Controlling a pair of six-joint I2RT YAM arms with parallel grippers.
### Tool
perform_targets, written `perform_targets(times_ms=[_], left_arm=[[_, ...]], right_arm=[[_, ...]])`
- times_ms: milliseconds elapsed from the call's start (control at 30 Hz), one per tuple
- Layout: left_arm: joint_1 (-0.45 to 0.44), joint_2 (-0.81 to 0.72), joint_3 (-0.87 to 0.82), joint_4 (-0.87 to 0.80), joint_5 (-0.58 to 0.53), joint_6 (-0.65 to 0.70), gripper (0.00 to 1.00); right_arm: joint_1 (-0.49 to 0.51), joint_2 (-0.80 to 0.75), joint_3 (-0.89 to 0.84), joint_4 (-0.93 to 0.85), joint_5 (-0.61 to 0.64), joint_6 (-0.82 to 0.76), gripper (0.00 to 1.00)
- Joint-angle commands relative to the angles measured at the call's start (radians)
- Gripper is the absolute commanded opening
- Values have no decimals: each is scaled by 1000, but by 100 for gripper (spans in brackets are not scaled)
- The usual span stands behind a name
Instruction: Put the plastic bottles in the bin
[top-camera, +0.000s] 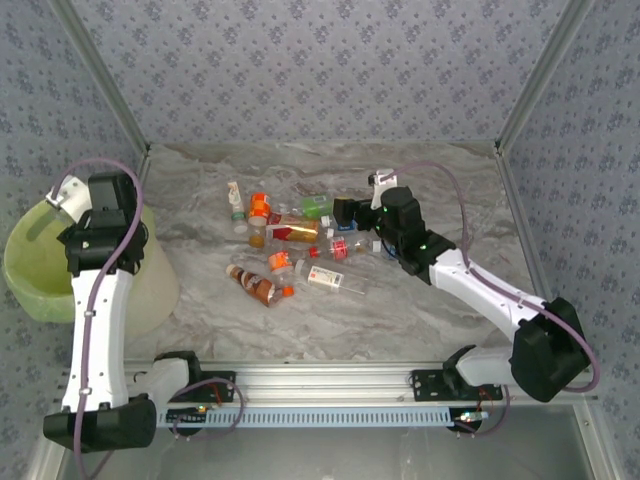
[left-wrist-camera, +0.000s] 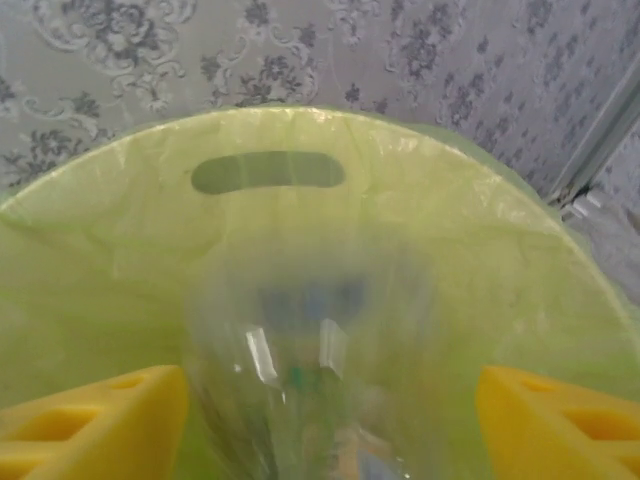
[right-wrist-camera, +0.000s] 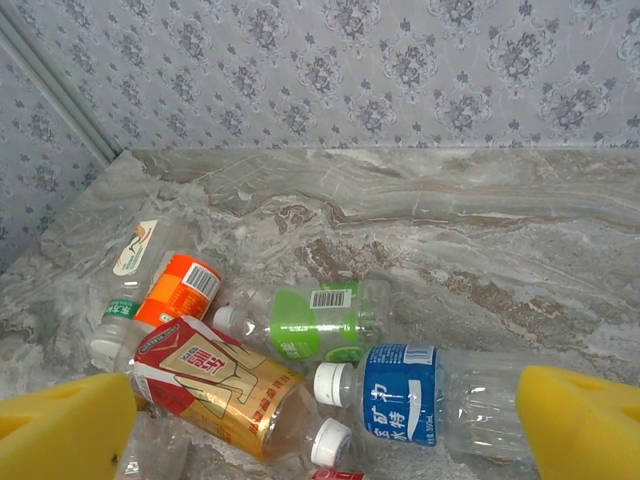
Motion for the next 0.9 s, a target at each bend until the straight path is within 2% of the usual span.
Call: perform_targets(times_ms=[0, 133, 467, 633, 867], left_arm=[[6, -35, 11, -3, 47, -37, 89], [5, -49, 6, 17, 98, -21, 99], [7, -156, -52, 159, 318, 90, 99], [6, -200, -23, 177, 394, 135, 99], [5, -218, -52, 287, 716, 132, 100]], right_arm=[[7, -39, -8, -5, 29, -27, 100], [7, -43, -11, -11, 46, -19, 100], [5, -44, -4, -38, 87, 2, 100], [1, -41, 3, -73, 104, 30, 100], [-4, -39, 10, -128, 154, 78, 100]])
